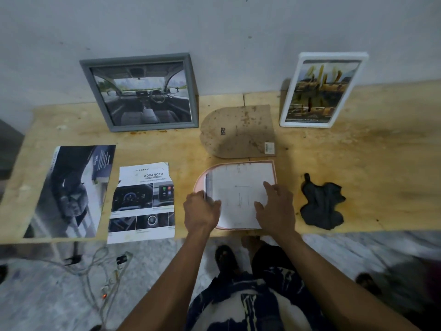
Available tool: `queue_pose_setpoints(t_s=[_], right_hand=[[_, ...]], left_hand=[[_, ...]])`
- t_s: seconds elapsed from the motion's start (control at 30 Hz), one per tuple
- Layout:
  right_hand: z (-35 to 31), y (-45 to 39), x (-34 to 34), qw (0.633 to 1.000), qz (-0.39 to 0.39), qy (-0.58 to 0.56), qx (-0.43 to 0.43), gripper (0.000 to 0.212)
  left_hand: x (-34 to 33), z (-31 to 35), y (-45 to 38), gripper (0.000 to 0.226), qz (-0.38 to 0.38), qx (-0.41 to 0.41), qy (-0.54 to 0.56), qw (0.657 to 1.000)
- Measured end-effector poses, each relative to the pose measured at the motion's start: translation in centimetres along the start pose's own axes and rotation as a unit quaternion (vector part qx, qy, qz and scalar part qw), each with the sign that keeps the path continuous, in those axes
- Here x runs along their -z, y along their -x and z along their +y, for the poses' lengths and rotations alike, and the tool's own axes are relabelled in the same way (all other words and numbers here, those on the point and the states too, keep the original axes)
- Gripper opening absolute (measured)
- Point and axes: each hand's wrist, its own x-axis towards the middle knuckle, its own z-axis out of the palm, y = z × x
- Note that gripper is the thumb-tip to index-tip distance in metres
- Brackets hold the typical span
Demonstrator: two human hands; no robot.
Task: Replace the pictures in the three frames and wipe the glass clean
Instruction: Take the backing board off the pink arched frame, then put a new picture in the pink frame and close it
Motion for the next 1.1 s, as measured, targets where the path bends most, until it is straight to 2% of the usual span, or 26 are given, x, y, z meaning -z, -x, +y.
queue_pose_setpoints(t_s=[0.07,0.2,0.37,0.57,0.73,0.83,0.9,0.97,1.03,1.1], right_hand=[[0.4,0.6,-0.4,0.999,-0.028,0.034,0.009,0.064],[0.4,1.0,-0.7,0.997,-0.033,0.067,0.020,0.062],[0.3,0.7,-0.6,0.997,-0.041,0.066,0.009,0.063],[0.3,0.6,-0.4,0.997,-0.051,0.062,0.006,0.063],[0.0,0.6,0.4,0.998,-0.063,0.032,0.005,0.061],[-0.1,0.6,1.0,0.998,-0.063,-0.014,0.005,0.059],[-0.2,0.7,1.5,0.998,-0.049,-0.038,-0.004,0.059],[-0.2,0.9,2.0,0.998,-0.035,-0.051,-0.015,0.060],[-0.3,1.0,2.5,0.998,-0.017,-0.058,-0.012,0.062],[-0.7,1.0,3.1,0.998,0.012,-0.059,0.007,0.066]], left_hand=[[-0.6,-0.5,0.3,0.043,-0.002,-0.006,-0.009,1.000],[-0.2,0.1,0.3,0.044,-0.010,0.003,0.005,1.000],[0.4,0.8,-0.1,0.052,-0.012,0.067,0.095,0.993],[0.5,1.1,-0.2,0.023,-0.028,0.075,0.167,0.983],[0.2,1.1,0.2,0.034,-0.037,0.080,0.230,0.969],[0.4,0.8,0.4,0.026,-0.043,0.080,0.286,0.954],[0.7,0.5,0.6,0.019,-0.039,0.088,0.321,0.942],[1.2,0.4,0.7,0.022,-0.033,0.082,0.344,0.935],[1.6,0.1,0.7,0.026,-0.032,0.064,0.339,0.938],[2.3,-0.2,0.7,0.020,-0.034,0.046,0.332,0.942]])
